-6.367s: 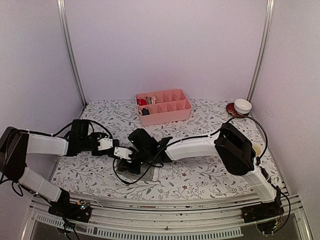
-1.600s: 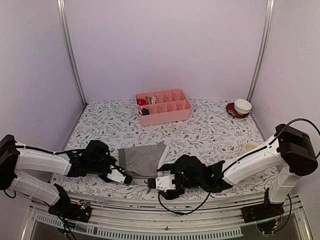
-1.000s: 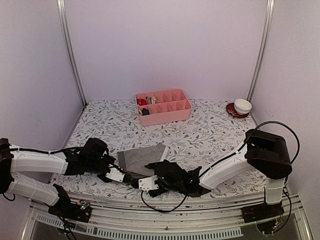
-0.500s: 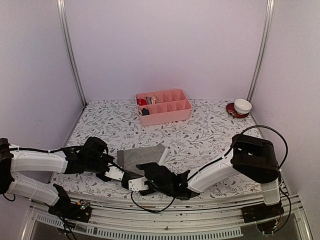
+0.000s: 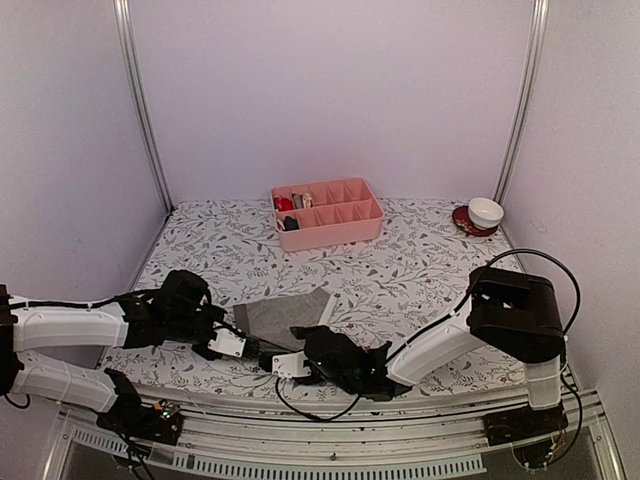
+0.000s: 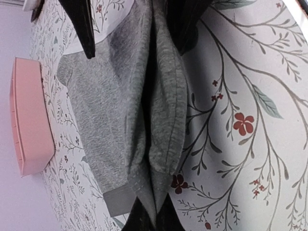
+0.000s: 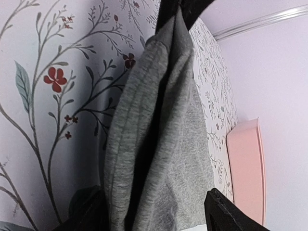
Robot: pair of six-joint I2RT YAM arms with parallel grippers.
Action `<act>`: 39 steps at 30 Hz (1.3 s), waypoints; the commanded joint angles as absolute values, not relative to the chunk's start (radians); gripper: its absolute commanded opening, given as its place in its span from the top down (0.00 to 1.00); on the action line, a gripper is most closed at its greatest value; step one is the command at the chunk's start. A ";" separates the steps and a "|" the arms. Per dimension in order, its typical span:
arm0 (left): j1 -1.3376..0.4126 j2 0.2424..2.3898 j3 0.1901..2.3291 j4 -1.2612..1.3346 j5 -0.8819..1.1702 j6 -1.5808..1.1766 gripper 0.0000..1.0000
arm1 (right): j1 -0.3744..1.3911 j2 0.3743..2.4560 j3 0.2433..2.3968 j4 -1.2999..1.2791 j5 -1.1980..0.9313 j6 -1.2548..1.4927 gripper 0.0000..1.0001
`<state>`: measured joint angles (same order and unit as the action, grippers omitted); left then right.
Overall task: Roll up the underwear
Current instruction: Pick up the underwear from the center of the board.
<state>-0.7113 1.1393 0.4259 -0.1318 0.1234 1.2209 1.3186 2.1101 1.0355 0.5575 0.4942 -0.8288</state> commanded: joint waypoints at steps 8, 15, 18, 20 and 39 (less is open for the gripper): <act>-0.708 1.139 0.435 -0.142 0.192 1.236 1.00 | 1.286 2.100 0.988 0.493 0.561 -0.841 0.27; -0.703 1.135 0.437 -0.145 0.192 1.238 1.00 | 1.287 2.040 0.948 0.456 0.624 -0.870 0.27; -0.703 1.135 0.437 -0.147 0.192 1.239 1.00 | 1.287 2.018 0.938 0.411 0.632 -0.863 0.26; -0.701 1.135 0.439 -0.146 0.191 1.238 1.00 | 1.287 2.018 0.937 0.383 0.631 -0.854 0.26; -0.698 1.126 0.442 -0.150 0.193 1.237 1.00 | 1.263 2.067 0.947 0.305 0.585 -0.949 0.49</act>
